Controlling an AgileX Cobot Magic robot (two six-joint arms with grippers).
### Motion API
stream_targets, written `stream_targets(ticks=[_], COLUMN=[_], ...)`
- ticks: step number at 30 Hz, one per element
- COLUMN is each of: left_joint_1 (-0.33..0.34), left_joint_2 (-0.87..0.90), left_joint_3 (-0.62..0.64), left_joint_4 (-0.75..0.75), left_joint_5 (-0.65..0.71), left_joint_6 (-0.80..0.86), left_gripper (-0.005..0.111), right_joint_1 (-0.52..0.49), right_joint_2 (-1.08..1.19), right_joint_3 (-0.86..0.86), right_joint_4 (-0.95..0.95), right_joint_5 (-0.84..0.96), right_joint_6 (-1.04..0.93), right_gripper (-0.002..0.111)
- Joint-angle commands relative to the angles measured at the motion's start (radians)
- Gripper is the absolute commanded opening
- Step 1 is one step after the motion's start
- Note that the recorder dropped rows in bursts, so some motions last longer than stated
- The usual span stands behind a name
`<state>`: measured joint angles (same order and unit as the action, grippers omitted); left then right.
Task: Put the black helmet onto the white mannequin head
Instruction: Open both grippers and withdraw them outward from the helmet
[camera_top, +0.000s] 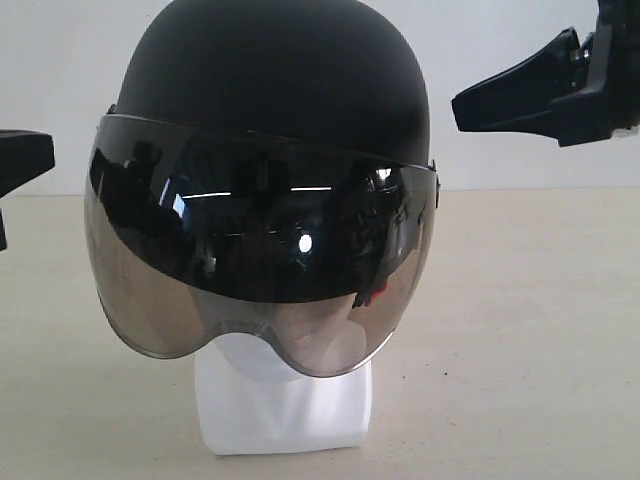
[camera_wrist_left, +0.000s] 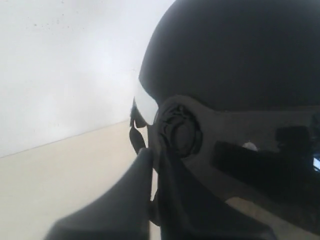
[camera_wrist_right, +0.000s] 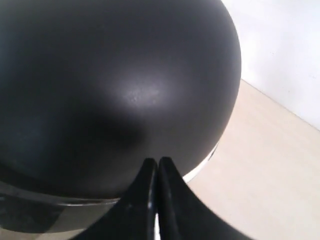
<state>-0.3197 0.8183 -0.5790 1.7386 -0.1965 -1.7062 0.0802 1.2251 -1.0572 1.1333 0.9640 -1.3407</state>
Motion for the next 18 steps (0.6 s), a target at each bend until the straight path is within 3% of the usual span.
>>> stream_targets(ticks=[1,7,18], left_joint_1=[-0.004,-0.004,-0.004], left_joint_2=[-0.04,-0.011,0.237], left_joint_3=[-0.031,-0.225,-0.583], left_joint_4=[0.006,0.006,0.006], left_joint_5=[0.033,-0.026,-0.419], left_joint_6=[0.007,0.007,-0.001], left_gripper=[0.004,0.004,0.004], right_joint_1=[-0.001,-0.001,-0.001], right_joint_2=[-0.018,-0.068,-0.136], right_joint_3=[-0.053,-0.151,-0.169], right_joint_4=[-0.069,-0.118,-0.096], right_joint_5=[-0.038,-0.047,0.056], right_joint_6=[0.073,0.151,0.217], right_gripper=[0.0,0.0,0.0])
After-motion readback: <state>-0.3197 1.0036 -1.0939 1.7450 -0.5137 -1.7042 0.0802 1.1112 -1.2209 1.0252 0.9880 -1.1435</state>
